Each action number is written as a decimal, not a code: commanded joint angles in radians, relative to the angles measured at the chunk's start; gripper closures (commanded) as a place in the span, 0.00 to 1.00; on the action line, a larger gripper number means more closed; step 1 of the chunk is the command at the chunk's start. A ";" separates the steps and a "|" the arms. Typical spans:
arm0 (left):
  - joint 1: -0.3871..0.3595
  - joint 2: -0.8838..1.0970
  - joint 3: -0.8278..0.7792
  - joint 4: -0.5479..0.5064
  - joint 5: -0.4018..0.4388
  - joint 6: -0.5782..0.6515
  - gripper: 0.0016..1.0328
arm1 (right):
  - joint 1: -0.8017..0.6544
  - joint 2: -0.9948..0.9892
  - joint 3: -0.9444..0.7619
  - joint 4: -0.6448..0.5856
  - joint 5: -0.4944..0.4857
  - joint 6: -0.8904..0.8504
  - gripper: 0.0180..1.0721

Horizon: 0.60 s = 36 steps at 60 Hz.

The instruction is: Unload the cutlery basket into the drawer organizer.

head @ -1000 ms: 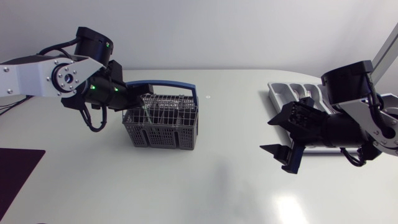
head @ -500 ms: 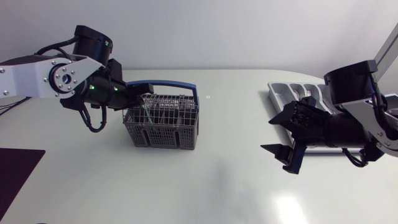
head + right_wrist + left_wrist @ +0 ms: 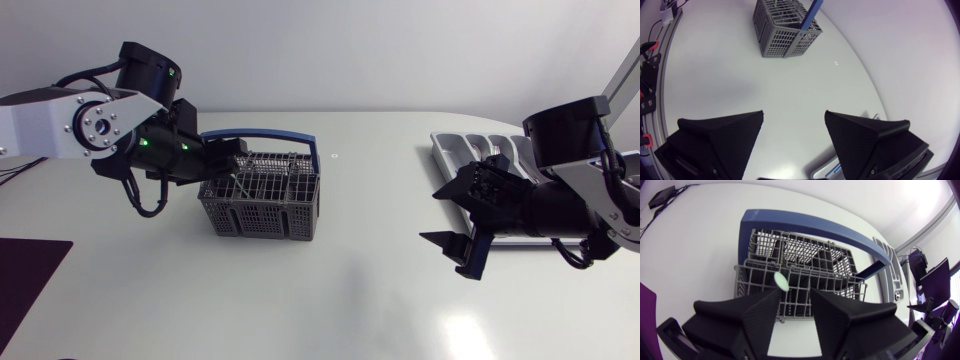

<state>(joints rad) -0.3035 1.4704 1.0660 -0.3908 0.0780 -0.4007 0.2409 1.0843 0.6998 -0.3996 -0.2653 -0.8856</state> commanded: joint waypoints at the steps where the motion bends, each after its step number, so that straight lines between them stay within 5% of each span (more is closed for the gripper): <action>1: -0.002 -0.021 -0.006 -0.014 0.016 -0.020 0.24 | 0.009 -0.007 -0.028 -0.010 -0.003 0.008 0.16; 6: 0.015 -0.053 -0.003 -0.017 0.034 -0.027 0.12 | 0.009 -0.007 -0.029 -0.010 -0.003 0.010 0.16; 36: 0.119 0.031 0.014 -0.034 0.155 -0.030 0.16 | 0.012 -0.001 -0.039 -0.002 -0.003 0.011 0.16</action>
<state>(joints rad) -0.1959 1.4570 1.0668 -0.4187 0.2207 -0.4263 0.2428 1.0843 0.6910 -0.3992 -0.2653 -0.8856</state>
